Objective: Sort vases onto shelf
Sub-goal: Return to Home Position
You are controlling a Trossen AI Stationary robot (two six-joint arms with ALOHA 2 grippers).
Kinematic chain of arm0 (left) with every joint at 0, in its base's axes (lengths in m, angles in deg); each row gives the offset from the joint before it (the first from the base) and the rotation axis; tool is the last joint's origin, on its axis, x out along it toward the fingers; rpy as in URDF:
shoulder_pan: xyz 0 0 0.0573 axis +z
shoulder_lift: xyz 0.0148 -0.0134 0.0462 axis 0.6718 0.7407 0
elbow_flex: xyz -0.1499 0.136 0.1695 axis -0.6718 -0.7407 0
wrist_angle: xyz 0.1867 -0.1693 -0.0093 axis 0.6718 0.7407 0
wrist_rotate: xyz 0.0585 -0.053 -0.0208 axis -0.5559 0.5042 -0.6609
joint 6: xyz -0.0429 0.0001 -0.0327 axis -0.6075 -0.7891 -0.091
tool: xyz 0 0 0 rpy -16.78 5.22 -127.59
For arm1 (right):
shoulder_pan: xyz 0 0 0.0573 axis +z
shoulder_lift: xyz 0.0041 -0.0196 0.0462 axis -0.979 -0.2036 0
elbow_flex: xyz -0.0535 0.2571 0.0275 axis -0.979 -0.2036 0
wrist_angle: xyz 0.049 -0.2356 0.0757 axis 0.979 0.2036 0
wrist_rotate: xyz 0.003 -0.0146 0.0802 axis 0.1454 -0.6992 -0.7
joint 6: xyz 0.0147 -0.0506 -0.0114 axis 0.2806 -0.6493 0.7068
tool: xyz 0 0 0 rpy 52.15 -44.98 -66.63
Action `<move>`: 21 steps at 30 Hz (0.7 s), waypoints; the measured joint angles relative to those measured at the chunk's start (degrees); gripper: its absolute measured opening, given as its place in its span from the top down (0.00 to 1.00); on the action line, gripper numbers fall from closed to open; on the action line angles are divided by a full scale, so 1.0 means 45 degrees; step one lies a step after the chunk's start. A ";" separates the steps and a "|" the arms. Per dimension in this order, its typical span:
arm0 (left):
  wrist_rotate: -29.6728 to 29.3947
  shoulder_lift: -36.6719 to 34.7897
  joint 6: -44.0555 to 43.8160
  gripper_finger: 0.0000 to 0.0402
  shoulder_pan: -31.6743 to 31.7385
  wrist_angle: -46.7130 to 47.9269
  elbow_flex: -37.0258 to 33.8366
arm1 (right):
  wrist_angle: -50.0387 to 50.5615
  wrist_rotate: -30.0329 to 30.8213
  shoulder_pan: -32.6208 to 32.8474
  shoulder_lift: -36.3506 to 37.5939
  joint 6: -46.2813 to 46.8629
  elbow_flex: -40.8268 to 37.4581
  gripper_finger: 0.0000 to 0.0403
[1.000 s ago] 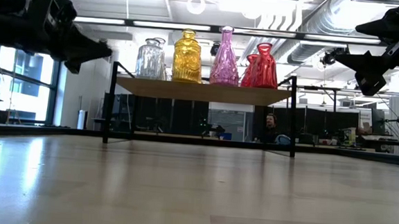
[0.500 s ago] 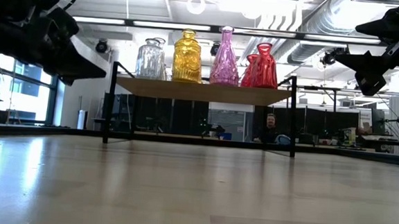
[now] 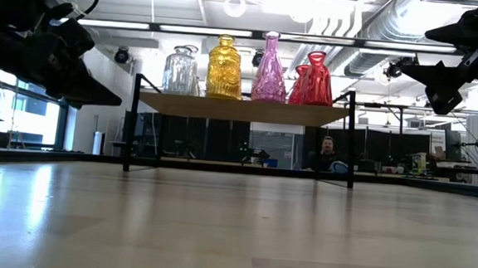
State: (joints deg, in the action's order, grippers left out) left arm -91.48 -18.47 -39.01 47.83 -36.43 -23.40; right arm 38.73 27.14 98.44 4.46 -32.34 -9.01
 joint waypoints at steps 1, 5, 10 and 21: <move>-0.0049 0.0000 0.0000 0.99 0.0000 0.0000 0.0000 | -0.0013 0.0165 -0.0002 0.0000 0.0023 0.0000 0.39; 0.0030 0.0000 0.0000 0.99 0.0000 0.0000 0.0000 | -0.0410 0.0347 -0.0005 -0.0005 0.0479 -0.0005 0.39; 0.0053 0.0000 0.0005 0.99 0.0000 0.0000 0.0000 | -0.1838 0.0949 -0.0005 -0.0005 0.1168 -0.0005 0.39; 0.0073 0.0000 0.0010 0.99 0.0000 0.0000 0.0000 | -0.6462 0.4169 -0.0010 0.0000 0.0424 -0.0005 0.39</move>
State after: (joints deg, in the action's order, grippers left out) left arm -91.16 -18.47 -38.97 47.83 -36.43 -23.40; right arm 9.65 45.90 98.39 4.46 -30.43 -9.03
